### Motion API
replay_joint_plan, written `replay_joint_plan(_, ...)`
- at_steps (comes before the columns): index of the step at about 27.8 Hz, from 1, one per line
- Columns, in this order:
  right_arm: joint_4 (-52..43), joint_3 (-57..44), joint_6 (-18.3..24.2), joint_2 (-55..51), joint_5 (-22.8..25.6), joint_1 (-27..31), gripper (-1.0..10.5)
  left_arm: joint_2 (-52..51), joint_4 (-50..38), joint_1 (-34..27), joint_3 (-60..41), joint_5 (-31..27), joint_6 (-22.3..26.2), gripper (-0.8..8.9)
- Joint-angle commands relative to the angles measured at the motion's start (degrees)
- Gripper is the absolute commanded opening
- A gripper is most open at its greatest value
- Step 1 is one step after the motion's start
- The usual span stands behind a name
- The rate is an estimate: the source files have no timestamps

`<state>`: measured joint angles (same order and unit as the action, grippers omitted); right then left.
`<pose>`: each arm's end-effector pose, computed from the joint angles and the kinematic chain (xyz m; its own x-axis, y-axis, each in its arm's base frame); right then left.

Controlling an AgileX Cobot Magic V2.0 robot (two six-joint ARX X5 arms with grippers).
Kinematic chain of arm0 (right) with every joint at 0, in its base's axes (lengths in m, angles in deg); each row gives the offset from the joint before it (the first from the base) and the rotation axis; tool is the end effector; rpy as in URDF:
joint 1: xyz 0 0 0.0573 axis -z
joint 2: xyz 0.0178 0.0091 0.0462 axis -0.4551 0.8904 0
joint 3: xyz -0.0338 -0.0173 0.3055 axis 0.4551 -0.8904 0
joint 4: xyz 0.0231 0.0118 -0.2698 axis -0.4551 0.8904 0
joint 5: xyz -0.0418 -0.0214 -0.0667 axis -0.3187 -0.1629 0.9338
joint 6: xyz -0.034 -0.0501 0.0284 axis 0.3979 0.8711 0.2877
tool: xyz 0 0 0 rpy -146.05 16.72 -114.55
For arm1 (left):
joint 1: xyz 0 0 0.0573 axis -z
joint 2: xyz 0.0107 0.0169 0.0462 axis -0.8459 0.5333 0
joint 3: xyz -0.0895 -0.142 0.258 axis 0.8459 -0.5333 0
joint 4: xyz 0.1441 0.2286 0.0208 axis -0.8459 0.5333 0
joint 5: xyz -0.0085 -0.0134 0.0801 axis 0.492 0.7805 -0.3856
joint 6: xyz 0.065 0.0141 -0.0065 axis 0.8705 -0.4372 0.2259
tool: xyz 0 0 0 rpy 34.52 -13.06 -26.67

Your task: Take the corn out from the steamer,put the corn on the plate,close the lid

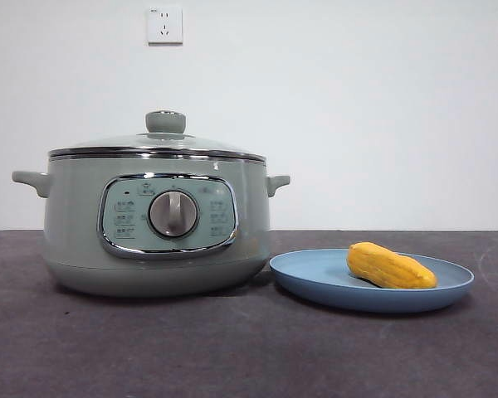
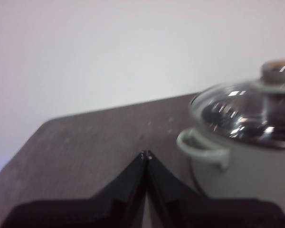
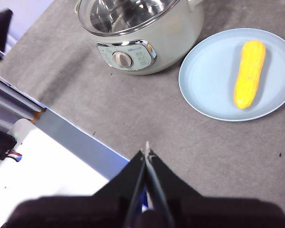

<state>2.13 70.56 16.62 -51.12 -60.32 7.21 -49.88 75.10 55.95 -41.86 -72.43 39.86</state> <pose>0.0508 0.0393 0.3579 0.5267 0.6199 -0.5816 -0.5555 0.7689 0.3166 0.0959 0.0001 0.2002 0.9996 -0.0275 0.0043 0.0267 0.9906 0.1342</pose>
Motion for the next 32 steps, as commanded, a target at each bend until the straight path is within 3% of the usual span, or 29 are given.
replay_joint_plan(1,-0.2,-0.3,0.3,0.0,0.2,-0.1,0.0,-3.1,-0.6,-0.2,-3.8,-1.6,-2.2,-0.04)
replay_joint_plan(9,-0.2,-0.3,0.3,0.0,0.2,-0.1,0.0,-6.9,7.5,-0.2,-6.5,-2.3,-4.0,-0.04)
replay_joint_plan(11,-0.2,-0.3,0.3,0.0,0.2,-0.1,0.0,-6.9,11.3,-0.2,-6.5,-2.3,-5.5,-0.03)
replay_joint_plan(15,-0.2,-0.3,0.3,0.0,0.2,-0.1,0.0,-6.9,10.6,-0.2,-6.5,-1.5,-11.4,-0.04)
replay_joint_plan(32,-0.2,-0.3,0.3,0.0,0.2,-0.1,0.0,-6.9,10.7,-0.2,-6.5,-1.8,-11.1,-0.03)
